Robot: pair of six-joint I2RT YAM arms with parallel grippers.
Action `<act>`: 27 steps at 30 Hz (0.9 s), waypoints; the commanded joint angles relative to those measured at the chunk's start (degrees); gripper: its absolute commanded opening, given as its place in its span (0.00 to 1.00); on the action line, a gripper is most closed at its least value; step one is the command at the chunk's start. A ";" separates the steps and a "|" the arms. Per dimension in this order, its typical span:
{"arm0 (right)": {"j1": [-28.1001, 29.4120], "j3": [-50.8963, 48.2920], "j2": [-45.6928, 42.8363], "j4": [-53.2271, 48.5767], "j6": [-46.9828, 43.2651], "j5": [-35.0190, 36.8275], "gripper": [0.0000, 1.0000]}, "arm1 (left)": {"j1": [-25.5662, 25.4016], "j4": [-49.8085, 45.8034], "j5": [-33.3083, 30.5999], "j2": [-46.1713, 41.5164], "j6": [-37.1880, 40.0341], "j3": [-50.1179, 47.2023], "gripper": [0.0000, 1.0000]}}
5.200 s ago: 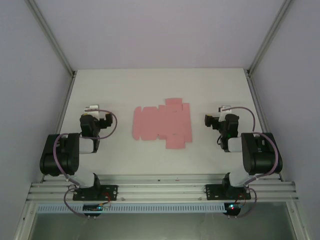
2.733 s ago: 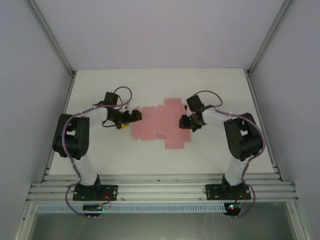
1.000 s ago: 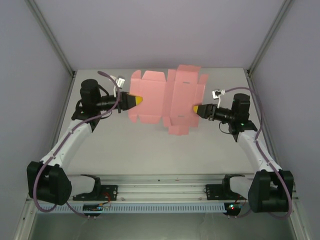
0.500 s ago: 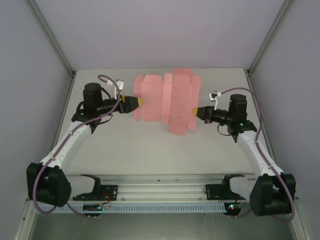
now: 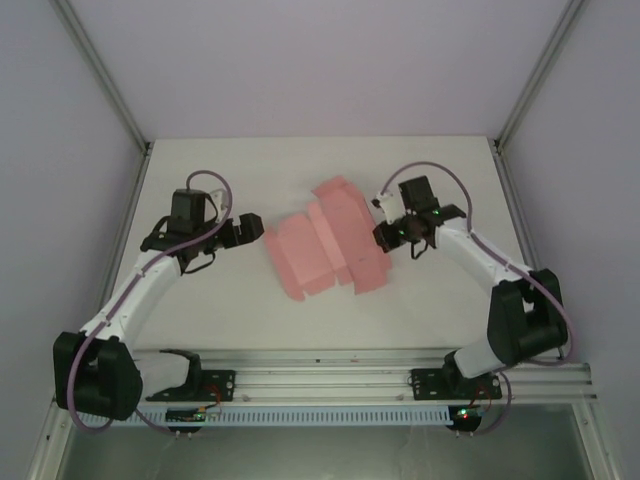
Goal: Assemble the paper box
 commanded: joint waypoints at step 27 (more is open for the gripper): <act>23.93 -4.83 8.34 28.86 -45.75 37.92 0.02 | 0.70 4.96 4.32 11.22 -0.01 4.82 1.00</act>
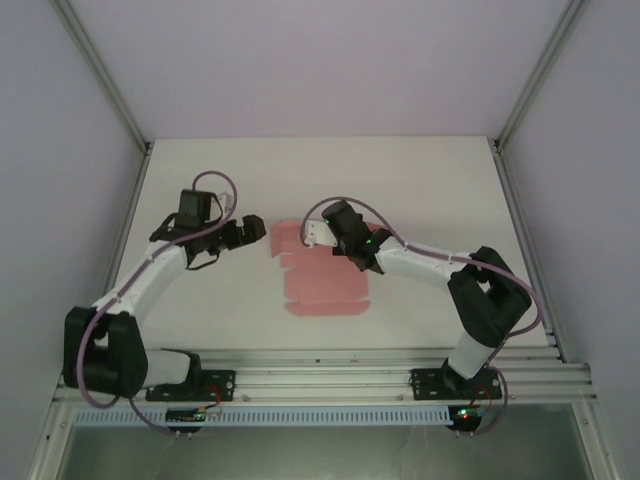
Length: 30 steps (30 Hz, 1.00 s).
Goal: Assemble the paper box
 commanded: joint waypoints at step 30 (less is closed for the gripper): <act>2.08 -1.47 -4.04 2.31 14.11 -0.80 0.03 | -14.05 14.75 0.83 19.84 1.23 9.69 1.00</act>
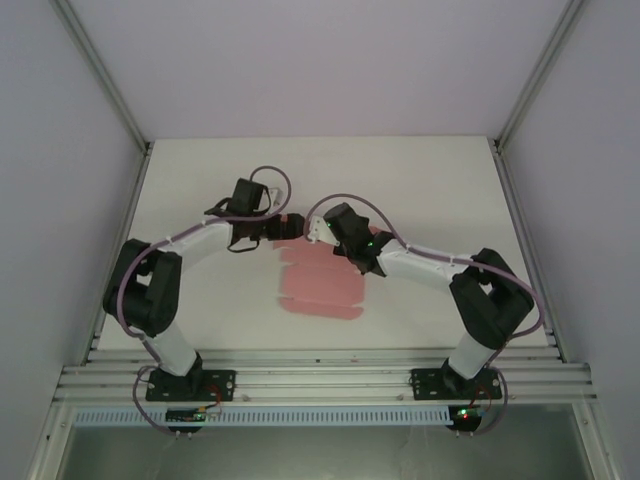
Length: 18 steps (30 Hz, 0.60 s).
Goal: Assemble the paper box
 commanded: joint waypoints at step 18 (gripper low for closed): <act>-2.72 -3.79 -9.97 -3.99 14.81 -7.92 0.03 | 10.16 20.44 16.68 -20.67 -8.75 -23.63 0.83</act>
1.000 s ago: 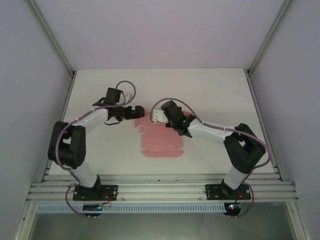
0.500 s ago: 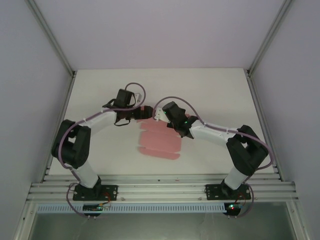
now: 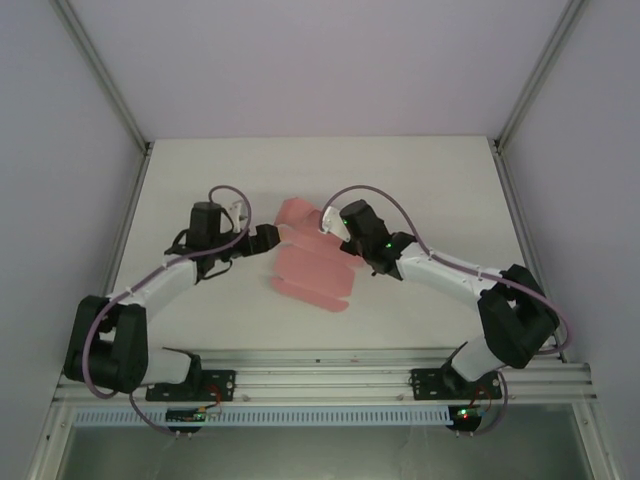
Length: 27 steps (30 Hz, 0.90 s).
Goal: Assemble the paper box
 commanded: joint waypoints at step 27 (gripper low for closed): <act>-3.28 1.12 -2.05 -3.86 9.91 -7.39 0.03 | 1.25 24.81 10.65 11.85 -3.29 -3.71 0.39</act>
